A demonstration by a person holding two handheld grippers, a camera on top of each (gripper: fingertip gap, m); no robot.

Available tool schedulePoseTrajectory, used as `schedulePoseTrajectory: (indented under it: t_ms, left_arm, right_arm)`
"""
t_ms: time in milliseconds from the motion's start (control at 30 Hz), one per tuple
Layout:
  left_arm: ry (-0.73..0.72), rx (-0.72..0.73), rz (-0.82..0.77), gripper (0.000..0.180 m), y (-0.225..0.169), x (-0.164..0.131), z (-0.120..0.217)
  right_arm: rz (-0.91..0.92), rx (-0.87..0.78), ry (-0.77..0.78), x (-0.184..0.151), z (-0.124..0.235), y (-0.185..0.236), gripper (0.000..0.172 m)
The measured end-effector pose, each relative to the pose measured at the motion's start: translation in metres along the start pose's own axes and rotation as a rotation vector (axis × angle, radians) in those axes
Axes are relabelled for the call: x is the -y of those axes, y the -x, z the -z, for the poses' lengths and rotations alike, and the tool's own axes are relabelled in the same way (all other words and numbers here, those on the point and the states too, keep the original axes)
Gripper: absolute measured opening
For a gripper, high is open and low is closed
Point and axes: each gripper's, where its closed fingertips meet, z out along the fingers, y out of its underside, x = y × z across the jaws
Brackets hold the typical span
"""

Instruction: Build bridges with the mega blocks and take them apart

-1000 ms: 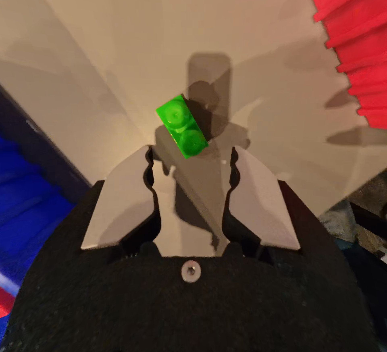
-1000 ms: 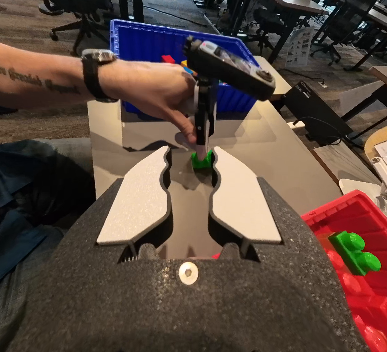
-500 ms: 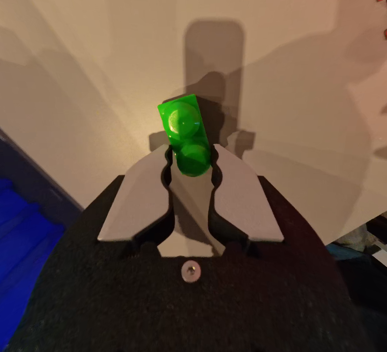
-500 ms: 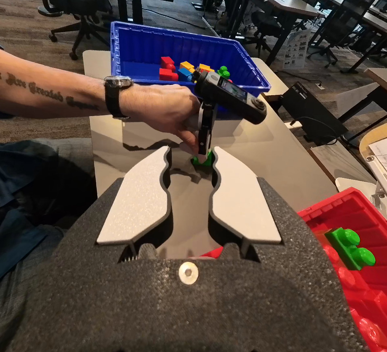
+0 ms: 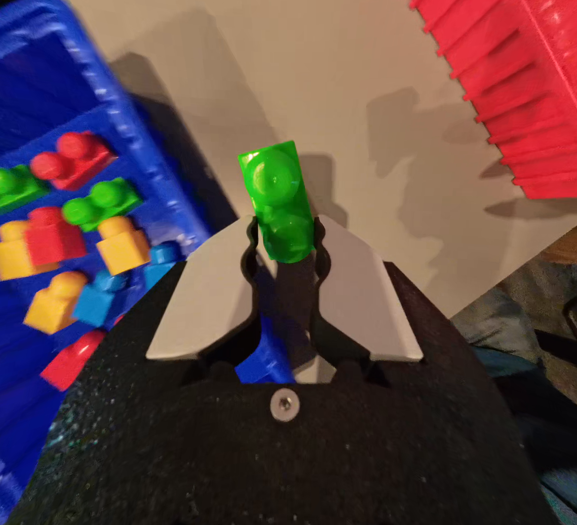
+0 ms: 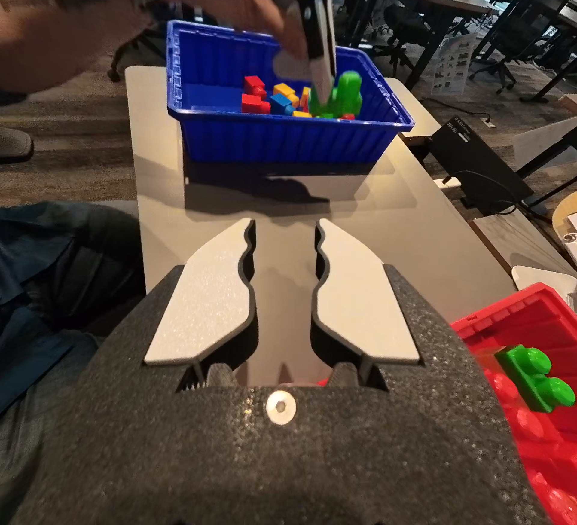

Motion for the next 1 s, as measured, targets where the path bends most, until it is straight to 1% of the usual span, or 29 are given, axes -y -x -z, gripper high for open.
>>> schedulePoseTrajectory:
  t_ms: [33,100,167,300,433,567,667,800,967,1000]
  left_arm:
    - [-0.006,0.018,0.021,0.033,0.017,-0.001,0.011]
    - [-0.005,0.033,0.056,0.033,0.049,-0.007,0.026]
    - [0.015,0.056,0.1,0.033,0.08,-0.016,0.029]
    - [0.074,0.047,0.146,0.033,0.114,-0.034,0.005]
    - [0.091,-0.001,0.195,0.033,0.126,-0.039,-0.034]
    - [0.1,-0.023,0.221,0.033,0.129,-0.03,-0.068]
    - [0.141,-0.015,0.246,0.033,0.134,-0.025,-0.089]
    - [0.169,0.008,0.273,0.033,0.144,-0.022,-0.109]
    - [0.232,0.045,0.289,0.033,0.155,-0.033,-0.129]
    - [0.225,0.037,0.303,0.034,0.155,-0.032,-0.13]
  right_arm:
    - [0.001,0.004,0.003,0.0,-0.002,0.001,0.036]
    - [0.005,0.01,0.01,0.0,-0.006,0.003,0.036]
    - [0.009,0.018,0.014,0.001,-0.01,0.004,0.035]
    - [0.014,0.033,0.029,0.001,-0.021,0.006,0.036]
    - [0.016,0.049,0.05,-0.003,-0.031,0.008,0.036]
    - [0.018,0.053,0.083,-0.012,-0.039,0.008,0.036]
    - [0.012,0.043,0.098,-0.016,-0.037,0.005,0.036]
    - [-0.001,0.031,0.089,-0.021,-0.031,0.0,0.036]
    - [-0.018,0.026,0.097,-0.029,-0.025,-0.003,0.036]
    - [-0.022,0.025,0.1,-0.03,-0.025,-0.003,0.036]
